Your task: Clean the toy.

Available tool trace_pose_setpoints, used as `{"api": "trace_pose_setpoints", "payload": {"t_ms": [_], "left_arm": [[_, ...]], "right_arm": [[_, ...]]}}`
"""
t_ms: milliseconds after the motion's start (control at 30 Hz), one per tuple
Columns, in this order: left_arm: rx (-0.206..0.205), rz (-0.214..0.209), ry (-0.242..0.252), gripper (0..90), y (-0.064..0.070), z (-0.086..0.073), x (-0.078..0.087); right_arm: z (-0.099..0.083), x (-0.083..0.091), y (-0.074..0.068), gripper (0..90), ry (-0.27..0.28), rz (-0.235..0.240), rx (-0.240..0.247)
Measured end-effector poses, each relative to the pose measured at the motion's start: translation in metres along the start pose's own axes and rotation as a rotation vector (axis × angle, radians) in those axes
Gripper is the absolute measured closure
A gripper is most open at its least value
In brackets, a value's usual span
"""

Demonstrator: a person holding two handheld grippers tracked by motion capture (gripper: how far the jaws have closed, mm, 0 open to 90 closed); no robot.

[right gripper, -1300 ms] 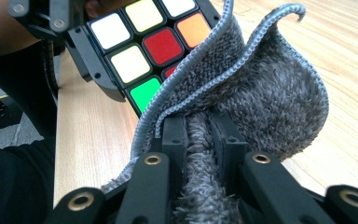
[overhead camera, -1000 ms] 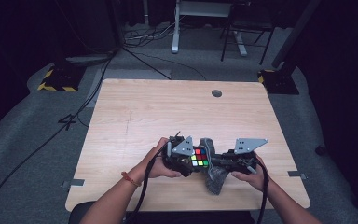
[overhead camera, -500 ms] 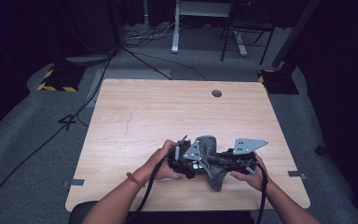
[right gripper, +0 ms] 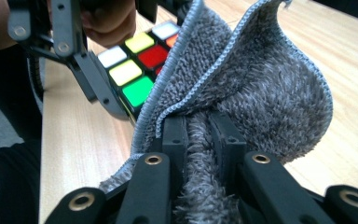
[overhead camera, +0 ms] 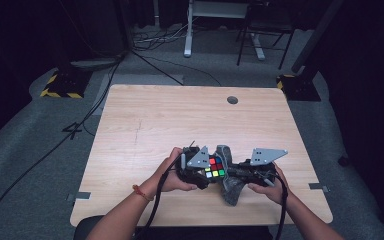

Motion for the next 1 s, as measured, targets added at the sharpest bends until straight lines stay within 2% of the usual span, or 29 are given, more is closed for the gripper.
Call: {"api": "trace_pose_setpoints", "payload": {"t_ms": [133, 233, 300, 400, 500, 567, 700, 767, 800, 867, 967, 1000], "left_arm": [[0.011, 0.001, -0.014, 33.2, -0.001, -0.001, -0.002], [0.001, 0.002, -0.031, 33.3, 0.0, -0.002, -0.004], [-0.005, 0.003, -0.039, 33.3, 0.0, -0.002, -0.004], [-0.024, 0.025, -0.052, 33.4, -0.001, -0.003, -0.003], [-0.029, 0.028, -0.039, 33.5, -0.001, -0.001, -0.003], [-0.028, 0.017, -0.011, 33.5, 0.001, 0.003, -0.001], [-0.042, 0.011, 0.015, 33.5, 0.003, 0.009, 0.006], [-0.049, 0.021, 0.034, 33.5, 0.002, 0.012, 0.01], [-0.035, 0.014, 0.047, 33.5, 0.002, 0.013, 0.013], [-0.039, 0.007, 0.052, 33.6, 0.002, 0.014, 0.015], [-0.037, 0.012, 0.05, 33.5, 0.001, 0.012, 0.016], [-0.038, 0.016, 0.048, 33.5, 0.0, 0.012, 0.016]], "right_arm": [[0.003, 0.002, 0.001, 78.2, 0.026, -0.008, -0.002], [0.002, 0.002, 0.001, 78.1, 0.03, -0.005, -0.001], [0.004, 0.002, 0.0, 78.0, 0.051, 0.002, -0.026], [0.006, 0.001, 0.0, 77.9, 0.046, -0.009, -0.002], [0.003, -0.001, 0.003, 77.9, 0.027, -0.027, 0.002], [-0.001, -0.003, 0.006, 77.9, -0.002, -0.038, 0.003], [-0.01, -0.009, 0.007, 77.8, -0.054, -0.036, 0.004], [-0.013, -0.012, 0.007, 77.8, -0.074, -0.028, -0.001], [-0.015, -0.014, 0.007, 77.7, -0.092, -0.027, 0.005], [-0.017, -0.017, 0.005, 77.7, -0.098, -0.011, 0.002], [-0.01, -0.013, 0.002, 77.7, -0.079, -0.021, 0.03], [-0.008, -0.01, 0.003, 77.8, -0.062, -0.018, 0.026]]}}
Point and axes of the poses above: each handheld gripper's, and its own axes: x roughly backward along the jaws, z roughly out of its top, y roughly to its right, the point moved 5 cm from there along -x, roughly forward along the jaws, and after that the axes turned 7 degrees about y, right-handed, at the moved point
